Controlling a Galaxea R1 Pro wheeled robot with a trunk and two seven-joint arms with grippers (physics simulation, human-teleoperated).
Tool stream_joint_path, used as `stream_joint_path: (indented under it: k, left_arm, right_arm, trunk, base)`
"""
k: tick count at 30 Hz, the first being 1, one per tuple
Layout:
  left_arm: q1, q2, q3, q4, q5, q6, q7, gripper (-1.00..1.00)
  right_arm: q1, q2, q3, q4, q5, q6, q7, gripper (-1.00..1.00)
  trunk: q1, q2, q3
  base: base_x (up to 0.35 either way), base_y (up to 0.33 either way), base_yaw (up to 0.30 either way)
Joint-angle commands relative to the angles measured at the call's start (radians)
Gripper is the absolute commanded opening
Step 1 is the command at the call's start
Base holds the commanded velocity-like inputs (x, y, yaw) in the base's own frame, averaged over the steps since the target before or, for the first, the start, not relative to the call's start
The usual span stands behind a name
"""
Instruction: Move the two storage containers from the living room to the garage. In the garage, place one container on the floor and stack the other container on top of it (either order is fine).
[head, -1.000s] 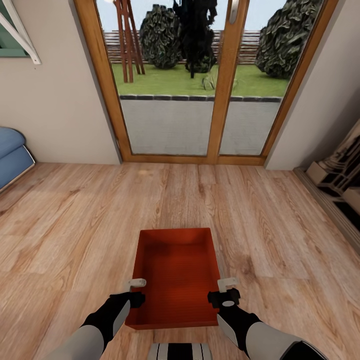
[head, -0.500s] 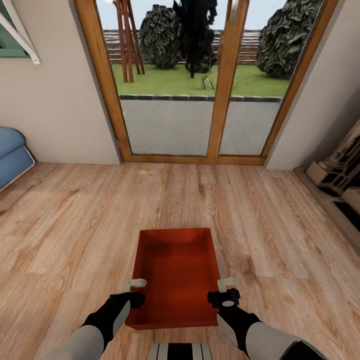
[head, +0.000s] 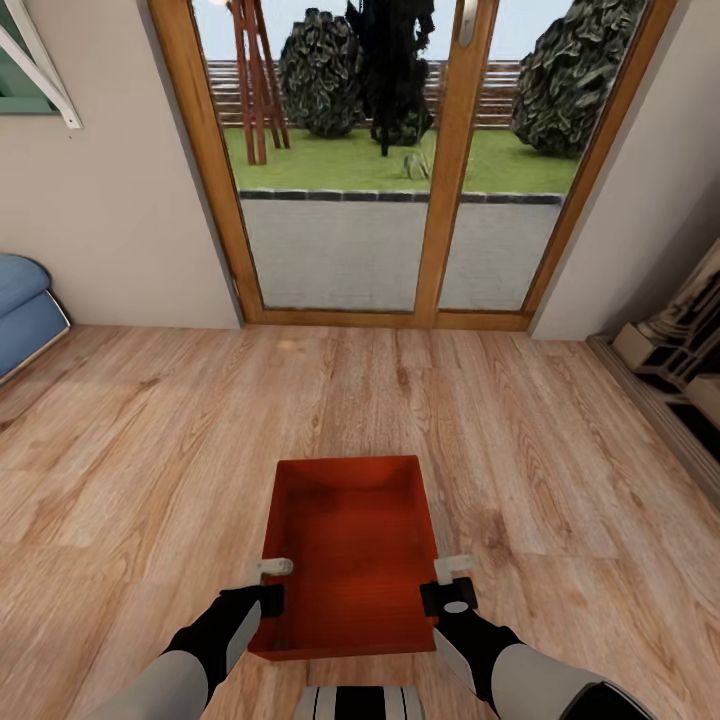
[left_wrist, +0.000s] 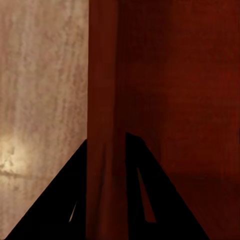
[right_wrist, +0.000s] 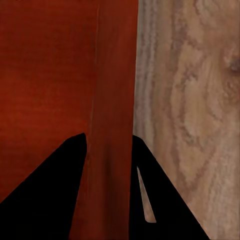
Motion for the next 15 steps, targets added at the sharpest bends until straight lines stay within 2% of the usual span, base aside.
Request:
stream_joint_path:
  k: [1, 10, 15]
  left_arm:
    - [0.000, -0.001, 0.010, -0.003, -0.022, 0.007, 0.003, -1.00]
    - [0.000, -0.002, 0.013, -0.003, -0.022, 0.007, 0.004, -1.00]
    - [0.000, -0.002, 0.014, -0.003, -0.022, 0.009, 0.003, -1.00]
  right_arm:
    - [-0.001, 0.000, 0.003, 0.002, -0.014, -0.006, -0.005, -1.00]
    - [0.000, -0.001, 0.003, 0.002, -0.015, -0.006, -0.005, -1.00]
    - [-0.001, -0.001, 0.003, 0.002, -0.015, -0.006, -0.005, -1.00]
  trunk:
    - [0.000, 0.000, -0.001]
    - [0.000, 0.000, -0.001]
    - [-0.006, 0.008, 0.018]
  base:
    - [0.000, 0.000, 0.000]
    - [0.000, 0.000, 0.000]
    - [0.000, 0.000, 0.000]
